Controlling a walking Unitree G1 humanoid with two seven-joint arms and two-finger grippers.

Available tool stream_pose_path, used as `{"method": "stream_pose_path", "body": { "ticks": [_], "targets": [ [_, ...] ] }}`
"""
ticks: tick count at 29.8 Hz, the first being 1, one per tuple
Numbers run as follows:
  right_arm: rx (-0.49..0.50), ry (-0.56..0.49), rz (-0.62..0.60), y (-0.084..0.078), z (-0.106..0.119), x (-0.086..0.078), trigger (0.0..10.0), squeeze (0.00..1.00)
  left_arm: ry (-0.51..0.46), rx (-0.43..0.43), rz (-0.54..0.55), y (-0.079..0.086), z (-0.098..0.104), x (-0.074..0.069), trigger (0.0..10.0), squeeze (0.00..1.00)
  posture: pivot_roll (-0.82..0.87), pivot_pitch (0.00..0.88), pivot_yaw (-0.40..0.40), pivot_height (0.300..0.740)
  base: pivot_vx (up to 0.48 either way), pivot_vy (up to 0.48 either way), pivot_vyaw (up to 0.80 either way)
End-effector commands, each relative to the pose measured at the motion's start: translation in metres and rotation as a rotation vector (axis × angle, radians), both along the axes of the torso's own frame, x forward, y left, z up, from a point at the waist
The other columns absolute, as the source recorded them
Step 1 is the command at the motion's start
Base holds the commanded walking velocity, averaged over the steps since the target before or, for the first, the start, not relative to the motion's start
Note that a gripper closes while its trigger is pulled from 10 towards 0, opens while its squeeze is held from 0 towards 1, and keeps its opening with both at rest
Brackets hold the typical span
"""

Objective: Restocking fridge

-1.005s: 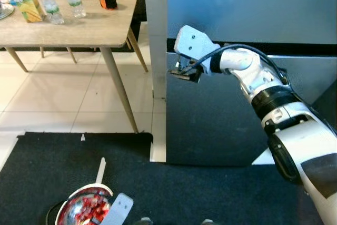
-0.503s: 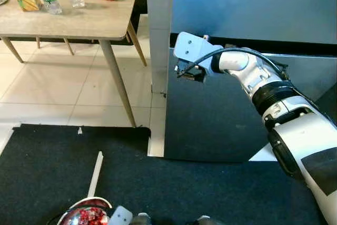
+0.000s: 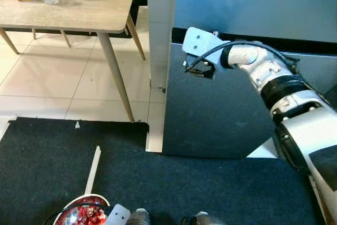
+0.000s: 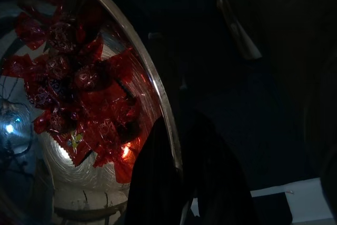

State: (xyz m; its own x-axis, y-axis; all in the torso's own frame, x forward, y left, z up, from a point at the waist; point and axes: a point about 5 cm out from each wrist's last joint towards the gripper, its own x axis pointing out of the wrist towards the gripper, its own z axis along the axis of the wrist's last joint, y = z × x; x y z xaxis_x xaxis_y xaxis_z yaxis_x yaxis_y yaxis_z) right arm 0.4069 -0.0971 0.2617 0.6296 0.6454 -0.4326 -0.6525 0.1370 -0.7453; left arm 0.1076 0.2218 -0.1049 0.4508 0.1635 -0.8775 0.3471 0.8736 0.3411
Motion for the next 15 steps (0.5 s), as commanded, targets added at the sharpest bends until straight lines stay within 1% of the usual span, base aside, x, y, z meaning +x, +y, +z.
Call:
{"method": "stream_pose_path", "body": {
  "ticks": [1,3,4,8,9,10,12,14,15],
  "targets": [
    [-0.169,0.208,0.093,-0.003,-0.042,-0.011,10.0,0.0,-0.015,0.014,0.024,0.005,0.001,-0.001,10.0,0.0,0.1,0.138,-0.105,0.74,0.0,0.0,0.0],
    [-0.204,0.272,0.137,-0.007,-0.045,-0.015,10.0,0.0,-0.019,0.011,0.025,0.003,0.001,-0.001,10.0,0.0,0.1,0.135,-0.105,0.74,0.0,0.0,0.0],
    [-0.204,0.272,0.137,-0.007,-0.045,-0.015,10.0,0.0,-0.019,0.011,0.025,0.003,0.001,-0.001,10.0,0.0,0.1,0.135,-0.105,0.74,0.0,0.0,0.0],
    [-0.245,0.359,0.179,-0.013,-0.049,-0.02,10.0,0.0,-0.028,0.001,0.024,-0.002,0.0,0.002,10.0,0.0,0.1,0.131,-0.103,0.74,0.0,0.0,0.0],
    [-0.245,0.359,0.179,-0.013,-0.049,-0.02,10.0,0.0,-0.028,0.001,0.024,-0.002,0.0,0.002,10.0,0.0,0.1,0.131,-0.103,0.74,0.0,0.0,0.0],
    [-0.247,0.382,0.192,-0.014,-0.049,-0.021,10.0,0.0,-0.029,-0.001,0.022,-0.003,0.0,0.002,10.0,0.0,0.1,0.129,-0.101,0.74,0.0,0.0,0.0],
    [-0.222,0.415,0.222,-0.015,-0.048,-0.023,10.0,0.0,-0.031,-0.003,0.02,-0.004,0.001,0.004,10.0,0.0,0.1,0.128,-0.099,0.74,0.0,0.0,0.0],
    [-0.153,0.449,0.281,-0.012,-0.041,-0.026,10.0,0.0,-0.033,-0.004,0.017,-0.005,0.001,0.005,10.0,0.0,0.1,0.126,-0.099,0.74,0.0,0.0,0.0],
    [-0.153,0.449,0.281,-0.012,-0.041,-0.026,10.0,0.0,-0.033,-0.004,0.017,-0.005,0.001,0.005,10.0,0.0,0.1,0.126,-0.099,0.74,0.0,0.0,0.0]
  ]
}}
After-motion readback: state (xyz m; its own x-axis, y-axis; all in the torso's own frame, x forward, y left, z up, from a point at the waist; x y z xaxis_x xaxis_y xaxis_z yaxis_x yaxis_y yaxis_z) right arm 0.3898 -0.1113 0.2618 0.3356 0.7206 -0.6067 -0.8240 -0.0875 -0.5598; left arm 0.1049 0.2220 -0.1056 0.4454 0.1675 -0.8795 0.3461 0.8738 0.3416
